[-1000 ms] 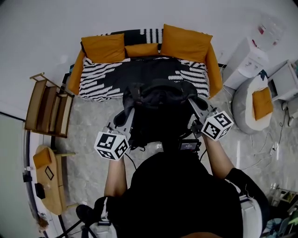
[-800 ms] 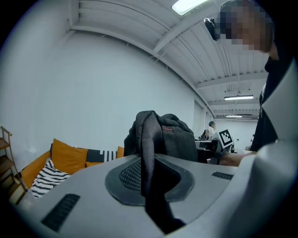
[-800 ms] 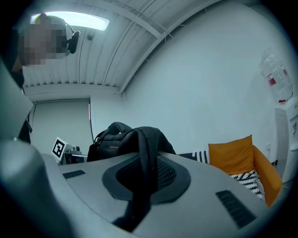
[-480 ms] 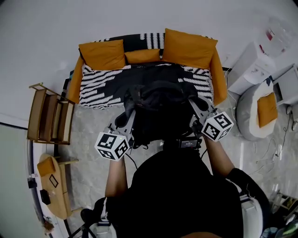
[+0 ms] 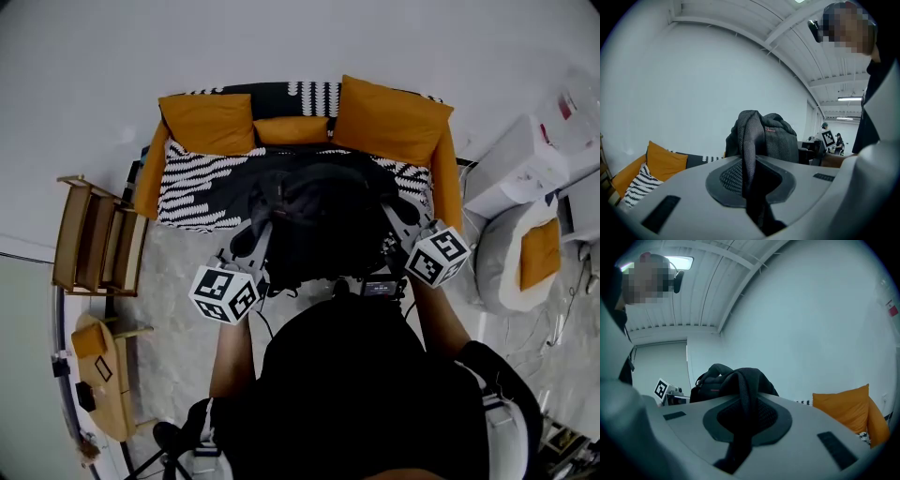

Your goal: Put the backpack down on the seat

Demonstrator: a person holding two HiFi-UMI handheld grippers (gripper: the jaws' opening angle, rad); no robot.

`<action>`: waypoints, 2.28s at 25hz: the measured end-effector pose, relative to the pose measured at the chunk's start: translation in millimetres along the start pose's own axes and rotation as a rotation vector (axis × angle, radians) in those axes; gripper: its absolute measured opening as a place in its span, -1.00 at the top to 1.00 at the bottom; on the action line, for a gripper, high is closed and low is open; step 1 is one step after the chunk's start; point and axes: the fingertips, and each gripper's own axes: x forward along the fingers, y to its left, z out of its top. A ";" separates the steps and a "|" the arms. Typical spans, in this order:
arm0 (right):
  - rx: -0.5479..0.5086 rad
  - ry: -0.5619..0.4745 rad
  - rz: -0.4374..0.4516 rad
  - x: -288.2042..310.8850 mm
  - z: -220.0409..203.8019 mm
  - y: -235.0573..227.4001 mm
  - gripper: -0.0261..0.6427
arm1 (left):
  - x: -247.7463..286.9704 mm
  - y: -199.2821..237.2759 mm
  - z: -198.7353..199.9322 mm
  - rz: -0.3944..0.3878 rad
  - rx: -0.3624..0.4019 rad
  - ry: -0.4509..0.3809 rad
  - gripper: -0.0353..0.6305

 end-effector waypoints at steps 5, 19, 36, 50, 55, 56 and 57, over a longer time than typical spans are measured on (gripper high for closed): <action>0.010 0.008 0.027 28.7 5.5 -31.5 0.78 | 32.0 16.7 0.6 0.038 -0.009 0.015 0.76; 0.059 0.083 0.018 119.8 -9.8 -80.9 0.78 | 96.2 100.0 -1.4 0.042 -0.048 0.079 0.76; 0.177 0.086 -0.045 254.9 -55.5 -135.3 0.78 | 194.6 253.5 -12.0 -0.106 -0.044 0.183 0.76; 0.185 0.201 -0.130 335.6 -98.9 -186.0 0.78 | 265.7 338.8 -55.2 -0.198 -0.100 0.301 0.76; 0.216 0.236 -0.148 354.8 -124.5 -210.2 0.78 | 290.6 360.1 -80.2 -0.196 -0.125 0.345 0.76; 0.229 0.242 -0.152 356.9 -130.2 -216.2 0.78 | 296.0 362.5 -86.2 -0.194 -0.135 0.354 0.76; 0.240 0.249 -0.156 358.9 -136.1 -222.0 0.78 | 301.4 364.8 -92.5 -0.193 -0.144 0.366 0.76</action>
